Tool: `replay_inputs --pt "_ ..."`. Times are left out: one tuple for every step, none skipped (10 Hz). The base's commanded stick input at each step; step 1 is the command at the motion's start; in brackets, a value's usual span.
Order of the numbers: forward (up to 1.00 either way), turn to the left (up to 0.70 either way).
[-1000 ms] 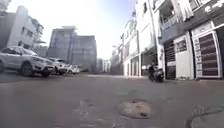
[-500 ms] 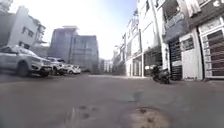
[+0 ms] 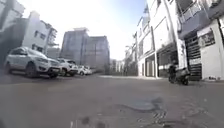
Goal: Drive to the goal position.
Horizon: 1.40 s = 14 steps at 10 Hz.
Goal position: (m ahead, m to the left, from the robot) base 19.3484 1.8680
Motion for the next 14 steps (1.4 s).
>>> replay_inputs --pt "1.0 0.0" --pt "1.0 0.0" --pt "1.0 0.0" --pt "1.0 0.0" --pt "1.0 0.0" --pt "1.0 0.0" --pt "1.0 0.0" --pt "1.0 0.0" --pt "1.0 0.0" --pt "1.0 0.0" --pt "1.0 0.0" --pt "1.0 0.0" --pt "1.0 0.0" --pt "1.0 0.0"
